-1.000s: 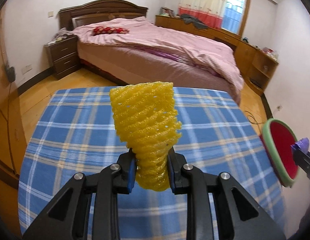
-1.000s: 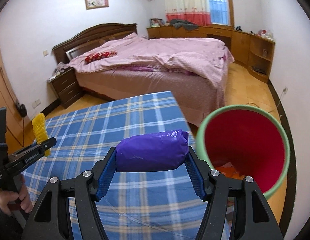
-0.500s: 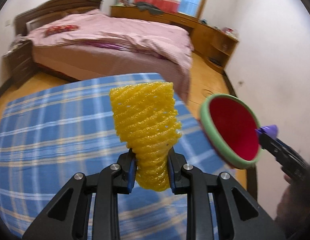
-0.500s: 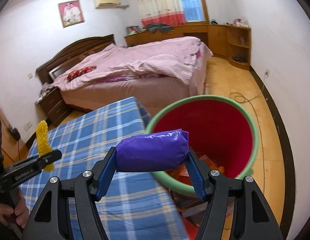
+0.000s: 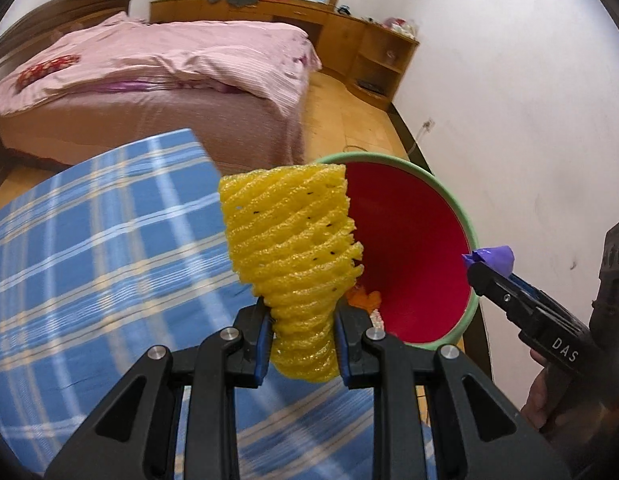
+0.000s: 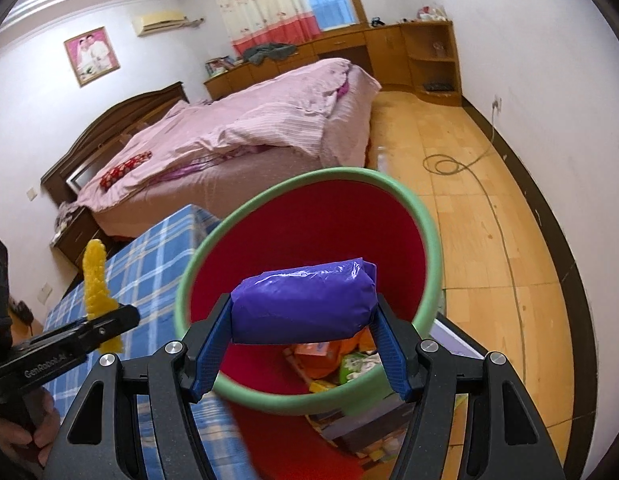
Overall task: Collect trash
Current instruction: 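Open both grippers to drop the yellow net and purple bag into the bucket, then move both open grippers back over the peanuts on the table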
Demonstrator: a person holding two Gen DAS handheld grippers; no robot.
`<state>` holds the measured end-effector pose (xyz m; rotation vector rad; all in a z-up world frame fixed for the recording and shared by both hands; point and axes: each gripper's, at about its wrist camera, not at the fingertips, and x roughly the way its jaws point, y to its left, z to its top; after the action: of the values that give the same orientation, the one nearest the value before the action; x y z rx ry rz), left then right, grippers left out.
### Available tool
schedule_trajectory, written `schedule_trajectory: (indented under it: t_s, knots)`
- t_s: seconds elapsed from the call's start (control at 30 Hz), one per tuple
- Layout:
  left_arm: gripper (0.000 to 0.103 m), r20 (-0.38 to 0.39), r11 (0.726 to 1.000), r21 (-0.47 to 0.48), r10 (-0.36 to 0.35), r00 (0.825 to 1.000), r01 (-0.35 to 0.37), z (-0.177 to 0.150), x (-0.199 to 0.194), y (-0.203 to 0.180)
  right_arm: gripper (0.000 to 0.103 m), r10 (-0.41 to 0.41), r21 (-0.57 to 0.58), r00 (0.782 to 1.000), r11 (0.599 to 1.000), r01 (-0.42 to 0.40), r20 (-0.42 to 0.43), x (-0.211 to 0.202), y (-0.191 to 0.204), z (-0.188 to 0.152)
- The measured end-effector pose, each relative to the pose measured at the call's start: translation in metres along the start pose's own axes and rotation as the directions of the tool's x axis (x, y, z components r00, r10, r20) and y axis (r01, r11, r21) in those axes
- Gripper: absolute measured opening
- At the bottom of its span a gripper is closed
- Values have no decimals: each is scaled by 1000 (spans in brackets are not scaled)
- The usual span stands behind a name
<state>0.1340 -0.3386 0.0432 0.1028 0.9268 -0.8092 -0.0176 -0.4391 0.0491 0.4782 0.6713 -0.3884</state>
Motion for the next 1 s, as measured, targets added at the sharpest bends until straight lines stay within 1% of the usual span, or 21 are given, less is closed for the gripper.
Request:
schedule_trajectory:
  t_s: [0.13, 0.2, 0.23, 0.27, 0.33, 0.4, 0.47, 0.67, 0.77, 0.8, 0.83, 0.9, 1.0]
  knots:
    - [26, -9, 999, 46, -4, 1000, 5, 6, 23, -20, 68, 14, 8, 1000, 1000, -14, 0, 4, -13, 3]
    - [30, -7, 998, 67, -3, 1000, 4, 8, 29, -27, 68, 27, 10, 1000, 1000, -27, -3, 6, -16, 4]
    - [37, -6, 997, 80, 0, 1000, 0, 8, 32, -30, 68, 27, 10, 1000, 1000, -27, -4, 8, -18, 5]
    - [41, -4, 996, 90, 5, 1000, -4, 7, 34, -33, 68, 26, 9, 1000, 1000, -26, -5, 9, -19, 5]
    - [44, 2, 994, 108, 10, 1000, -10, 7, 37, -38, 68, 29, 10, 1000, 1000, -29, -6, 12, -22, 6]
    - [50, 2, 993, 115, 7, 1000, -7, 7, 39, -40, 68, 41, 12, 999, 999, -41, -5, 14, -24, 6]
    - [59, 1, 994, 110, 12, 1000, -12, 6, 41, -38, 69, 57, 16, 998, 998, -57, -6, 16, -25, 6]
    - [60, 4, 998, 61, 12, 1000, -12, 5, 39, -29, 70, 79, 17, 997, 997, -79, 4, 18, -24, 6]
    - [60, 11, 999, 31, 14, 1000, -14, 6, 33, -22, 74, 80, 15, 997, 997, -80, 12, 17, -22, 7]
    - [60, 11, 1000, 26, 16, 1000, -16, 6, 32, -21, 76, 80, 13, 997, 997, -80, 14, 16, -21, 7]
    - [60, 12, 1000, 20, 18, 1000, -18, 6, 30, -19, 81, 82, 14, 997, 997, -82, 16, 16, -20, 8]
    - [60, 14, 1000, 10, 25, 1000, -25, 4, 25, -16, 82, 84, 22, 996, 996, -85, 26, 13, -19, 8]
    - [60, 20, 999, 2, 41, 999, -41, 2, 16, -12, 82, 63, 15, 998, 998, -63, 33, 8, -16, 8]
